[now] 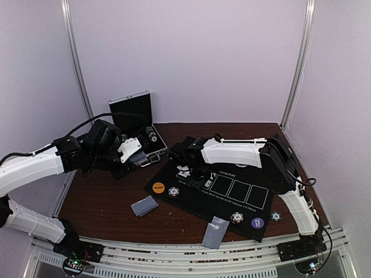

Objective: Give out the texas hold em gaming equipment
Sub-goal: Flop the poker card in the community card area, then pick up the poker card from the face-down deck piles.

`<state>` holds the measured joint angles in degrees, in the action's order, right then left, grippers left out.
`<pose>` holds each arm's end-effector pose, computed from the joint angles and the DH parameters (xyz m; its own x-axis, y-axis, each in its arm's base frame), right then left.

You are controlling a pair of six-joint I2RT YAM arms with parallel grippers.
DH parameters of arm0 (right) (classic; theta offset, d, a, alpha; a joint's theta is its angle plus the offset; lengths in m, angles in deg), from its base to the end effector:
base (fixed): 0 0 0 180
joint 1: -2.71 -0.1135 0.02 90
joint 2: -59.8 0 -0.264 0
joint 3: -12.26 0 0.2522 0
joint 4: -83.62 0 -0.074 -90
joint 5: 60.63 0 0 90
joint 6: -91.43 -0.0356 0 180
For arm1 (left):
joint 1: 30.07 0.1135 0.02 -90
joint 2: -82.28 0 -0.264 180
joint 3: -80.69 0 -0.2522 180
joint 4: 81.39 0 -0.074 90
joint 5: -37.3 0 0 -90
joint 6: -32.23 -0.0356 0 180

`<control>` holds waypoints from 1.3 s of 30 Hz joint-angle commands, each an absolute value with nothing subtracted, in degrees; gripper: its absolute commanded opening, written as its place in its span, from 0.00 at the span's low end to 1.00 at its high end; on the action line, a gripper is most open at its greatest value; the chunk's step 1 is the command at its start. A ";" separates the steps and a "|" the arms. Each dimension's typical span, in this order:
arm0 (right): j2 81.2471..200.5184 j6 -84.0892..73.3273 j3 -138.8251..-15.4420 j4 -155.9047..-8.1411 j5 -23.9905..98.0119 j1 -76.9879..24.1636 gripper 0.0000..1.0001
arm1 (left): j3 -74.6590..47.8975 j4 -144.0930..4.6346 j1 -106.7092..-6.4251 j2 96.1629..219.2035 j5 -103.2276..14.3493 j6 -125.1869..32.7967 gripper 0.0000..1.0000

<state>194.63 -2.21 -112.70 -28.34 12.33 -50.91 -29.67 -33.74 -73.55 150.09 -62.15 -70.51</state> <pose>0.2915 0.3780 0.1519 -0.6254 -0.7465 -0.2272 -0.6951 0.6652 -0.2727 0.1843 -0.1667 0.2877 -0.3762 0.6565 -0.6538 0.6958 0.6661 0.2685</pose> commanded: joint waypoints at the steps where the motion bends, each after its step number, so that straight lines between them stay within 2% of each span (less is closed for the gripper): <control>1: 194.42 -3.13 -112.59 -27.54 16.75 -50.67 0.19 | -30.08 -36.78 -73.59 149.25 -62.62 -70.52 0.37; 7: 192.48 -1.93 -113.51 -26.77 17.74 -50.72 0.30 | -29.99 -36.77 -73.57 149.07 -62.51 -70.60 0.37; 12: 185.92 -0.50 -113.14 -30.57 22.71 -50.68 0.52 | -29.64 -36.77 -73.64 149.33 -62.10 -70.64 0.37; 16: 177.29 -0.32 -108.98 -38.62 26.24 -49.56 0.78 | -29.27 -36.75 -73.58 149.09 -61.44 -70.82 0.37; 18: 172.61 -1.12 -105.36 -44.75 32.25 -48.23 0.86 | -29.29 -36.78 -73.60 148.81 -61.11 -71.02 0.37; 20: 168.07 -4.27 -99.67 -56.17 45.97 -46.01 0.90 | -29.25 -36.78 -73.58 148.81 -60.46 -71.25 0.37; 24: 164.24 -20.32 -89.23 -81.56 65.66 -43.07 0.92 | -28.50 -36.78 -73.57 148.70 -59.30 -71.61 0.37; 28: 169.33 -33.07 -88.69 -97.45 74.21 -43.13 0.87 | -28.16 -36.78 -73.57 148.59 -58.71 -71.91 0.37; 39: 180.51 -34.06 -100.02 -96.67 78.57 -46.44 0.85 | -28.33 -36.75 -73.57 148.40 -58.43 -71.67 0.38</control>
<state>179.46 -32.43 -96.02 -93.56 73.99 -45.38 -29.67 -33.76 -73.55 149.50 -59.14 -71.34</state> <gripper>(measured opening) 0.850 0.376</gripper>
